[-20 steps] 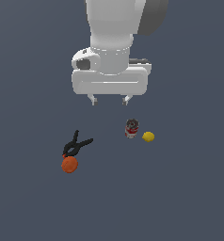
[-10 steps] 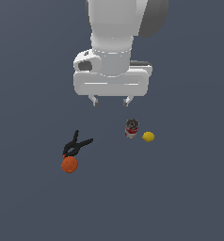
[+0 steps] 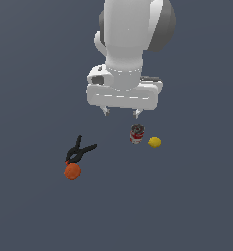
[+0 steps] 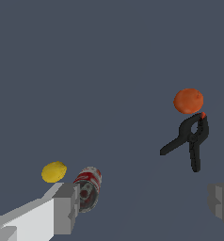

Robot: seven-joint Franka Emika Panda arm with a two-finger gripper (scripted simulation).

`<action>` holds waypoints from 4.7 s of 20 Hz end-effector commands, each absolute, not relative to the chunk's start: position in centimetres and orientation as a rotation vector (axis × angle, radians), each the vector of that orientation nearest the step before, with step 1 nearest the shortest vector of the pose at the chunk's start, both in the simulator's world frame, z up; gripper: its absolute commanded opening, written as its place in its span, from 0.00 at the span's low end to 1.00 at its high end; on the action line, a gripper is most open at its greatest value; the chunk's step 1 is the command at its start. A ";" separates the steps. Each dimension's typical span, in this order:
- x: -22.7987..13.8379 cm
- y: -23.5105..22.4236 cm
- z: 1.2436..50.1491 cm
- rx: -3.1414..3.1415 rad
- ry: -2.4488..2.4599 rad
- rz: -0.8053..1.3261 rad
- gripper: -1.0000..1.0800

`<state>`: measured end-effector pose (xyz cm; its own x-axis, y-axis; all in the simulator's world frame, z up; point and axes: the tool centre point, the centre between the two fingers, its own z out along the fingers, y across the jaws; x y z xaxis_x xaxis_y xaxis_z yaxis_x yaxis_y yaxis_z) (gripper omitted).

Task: Pick up a designated object from a clutter of objects.

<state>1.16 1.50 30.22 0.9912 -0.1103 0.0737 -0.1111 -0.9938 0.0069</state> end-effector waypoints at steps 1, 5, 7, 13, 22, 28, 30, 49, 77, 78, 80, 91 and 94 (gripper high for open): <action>0.9 2.2 28.9 3.122 -0.235 0.108 0.96; 0.2 3.5 26.6 3.115 -0.352 0.094 0.96; -0.2 4.1 25.4 3.110 -0.412 0.088 0.96; -1.7 6.0 22.0 3.085 -0.589 0.067 0.96; -4.5 8.5 17.2 3.026 -0.851 0.034 0.96; -6.3 9.8 14.8 2.983 -0.990 0.016 0.96; -6.8 10.1 14.2 2.971 -1.024 0.011 0.96; -8.1 10.8 11.5 2.940 -1.106 0.000 0.96; -8.1 10.7 8.2 2.940 -1.110 0.002 0.00; -8.1 10.5 8.4 2.940 -1.110 0.002 0.00; -8.0 10.3 8.9 2.940 -1.110 0.002 0.00; -7.8 7.0 15.3 2.943 -1.110 -0.001 0.00; -7.7 5.6 17.9 2.943 -1.110 -0.001 0.00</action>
